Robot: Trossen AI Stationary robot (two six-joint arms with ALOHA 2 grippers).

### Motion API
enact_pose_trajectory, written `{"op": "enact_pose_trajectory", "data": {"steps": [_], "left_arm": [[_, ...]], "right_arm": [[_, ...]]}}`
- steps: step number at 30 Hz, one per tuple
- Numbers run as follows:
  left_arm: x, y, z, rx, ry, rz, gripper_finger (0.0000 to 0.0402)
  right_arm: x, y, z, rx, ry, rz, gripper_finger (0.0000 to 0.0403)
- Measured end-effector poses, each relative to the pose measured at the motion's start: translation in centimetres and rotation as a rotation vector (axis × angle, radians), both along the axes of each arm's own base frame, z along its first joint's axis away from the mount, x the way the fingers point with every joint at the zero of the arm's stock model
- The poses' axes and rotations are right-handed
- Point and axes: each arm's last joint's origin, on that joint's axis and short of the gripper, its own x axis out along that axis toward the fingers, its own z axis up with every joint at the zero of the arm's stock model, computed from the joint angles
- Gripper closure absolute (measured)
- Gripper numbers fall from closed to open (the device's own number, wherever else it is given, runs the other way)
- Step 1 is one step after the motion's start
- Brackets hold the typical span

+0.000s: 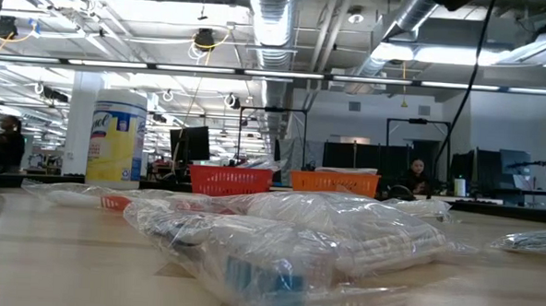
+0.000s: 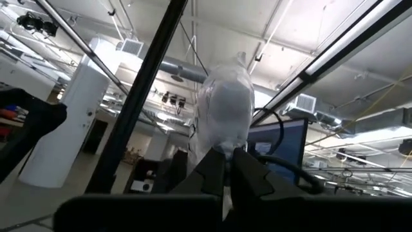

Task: Pick & Place Travel size toiletries
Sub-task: Put the white cotton pack into the orange bin

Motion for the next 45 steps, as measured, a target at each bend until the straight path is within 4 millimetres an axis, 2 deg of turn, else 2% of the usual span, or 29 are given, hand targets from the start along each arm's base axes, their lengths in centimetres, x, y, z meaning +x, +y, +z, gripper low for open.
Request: {"op": "enact_pose_trajectory", "data": {"steps": [6, 10, 14, 21, 25, 30, 39, 45], "left_arm": [[0.0, 0.0, 0.0, -0.005, 0.001, -0.002, 0.0183], [0.0, 0.0, 0.0, -0.005, 0.000, -0.001, 0.0213], [0.0, 0.0, 0.0, -0.005, 0.000, -0.001, 0.0266], [0.0, 0.0, 0.0, -0.006, 0.005, 0.002, 0.0384], [0.0, -0.1, -0.1, -0.024, 0.017, 0.004, 0.0383], [-1.3, -0.4, 0.5, -0.022, 0.065, 0.091, 0.0391], [-6.2, -1.6, 2.7, -0.006, 0.126, 0.210, 0.0392], [-7.2, -1.1, 2.5, -0.029, 0.219, 0.284, 0.0392]], "right_arm": [[0.0, 0.0, 0.0, -0.001, 0.003, 0.000, 0.0398], [0.0, 0.0, 0.0, -0.001, 0.002, 0.000, 0.0397], [0.0, -0.1, 0.0, -0.001, 0.002, -0.002, 0.0395], [0.2, -0.5, -0.1, -0.004, 0.005, -0.011, 0.0388], [0.3, -0.4, -0.2, -0.012, 0.024, -0.008, 0.0367], [0.2, -0.6, 0.1, 0.000, 0.079, -0.056, 0.0322], [-1.2, -2.6, 3.8, 0.001, 0.262, -0.173, 0.0205], [-3.3, -5.3, 6.3, 0.047, 0.425, -0.180, 0.0164]]}}
